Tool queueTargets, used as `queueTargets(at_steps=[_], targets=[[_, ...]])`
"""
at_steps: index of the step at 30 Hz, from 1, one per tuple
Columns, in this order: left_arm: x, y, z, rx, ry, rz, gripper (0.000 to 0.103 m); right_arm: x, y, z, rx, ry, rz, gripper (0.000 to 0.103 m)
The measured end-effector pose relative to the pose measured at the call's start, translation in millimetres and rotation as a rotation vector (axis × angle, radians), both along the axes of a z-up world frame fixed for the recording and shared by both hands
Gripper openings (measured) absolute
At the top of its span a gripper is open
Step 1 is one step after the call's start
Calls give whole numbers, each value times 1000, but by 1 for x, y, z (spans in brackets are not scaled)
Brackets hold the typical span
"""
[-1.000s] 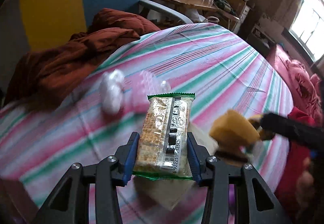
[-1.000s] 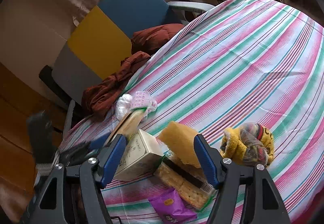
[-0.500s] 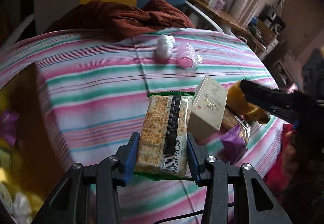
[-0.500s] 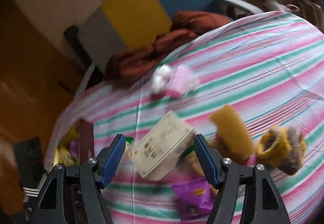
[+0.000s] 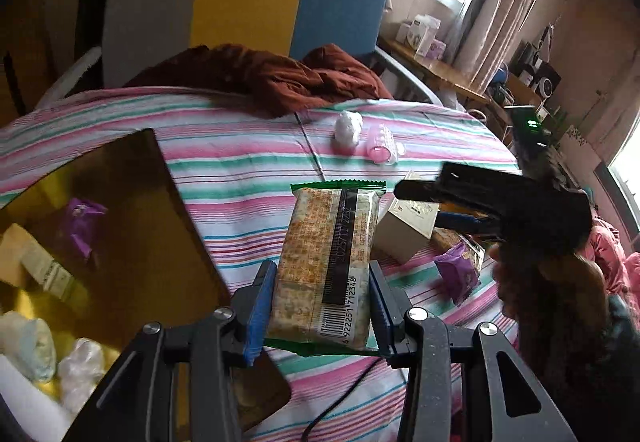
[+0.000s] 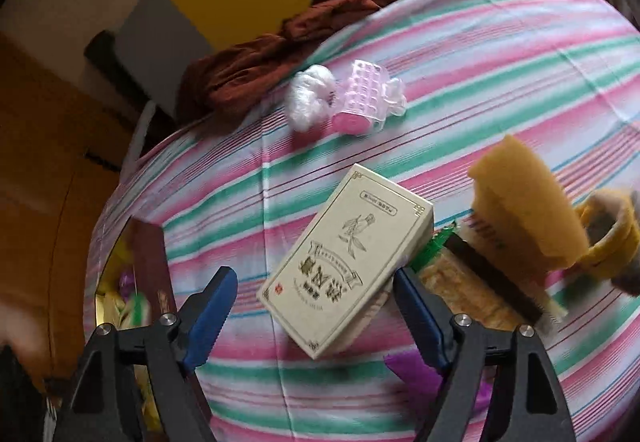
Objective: Organize objects
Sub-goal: 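Carry the biscuit packet and cream box to the gold tray and release both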
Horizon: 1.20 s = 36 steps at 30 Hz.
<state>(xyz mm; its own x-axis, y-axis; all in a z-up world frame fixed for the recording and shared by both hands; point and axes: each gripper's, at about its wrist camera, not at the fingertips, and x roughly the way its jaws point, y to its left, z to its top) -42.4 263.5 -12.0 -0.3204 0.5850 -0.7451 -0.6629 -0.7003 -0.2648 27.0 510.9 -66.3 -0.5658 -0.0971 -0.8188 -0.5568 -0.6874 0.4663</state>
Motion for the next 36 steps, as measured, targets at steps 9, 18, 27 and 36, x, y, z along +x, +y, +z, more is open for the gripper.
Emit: queueTargets(at_steps=[9,18,27,36], targets=[[-1,-46,9,34,20,63,45,-26,-15,-27,86,-138,25,73],[-11,-100,3,57,-3,178,45,-11,-49,-6,140,-46,146,51],[-22,-149,-2,73,-15,296,45,-12,-101,38,187,74,286,51],[-42,-181,-5,83,-21,408,45,-46,-172,63,205,129,480,51]])
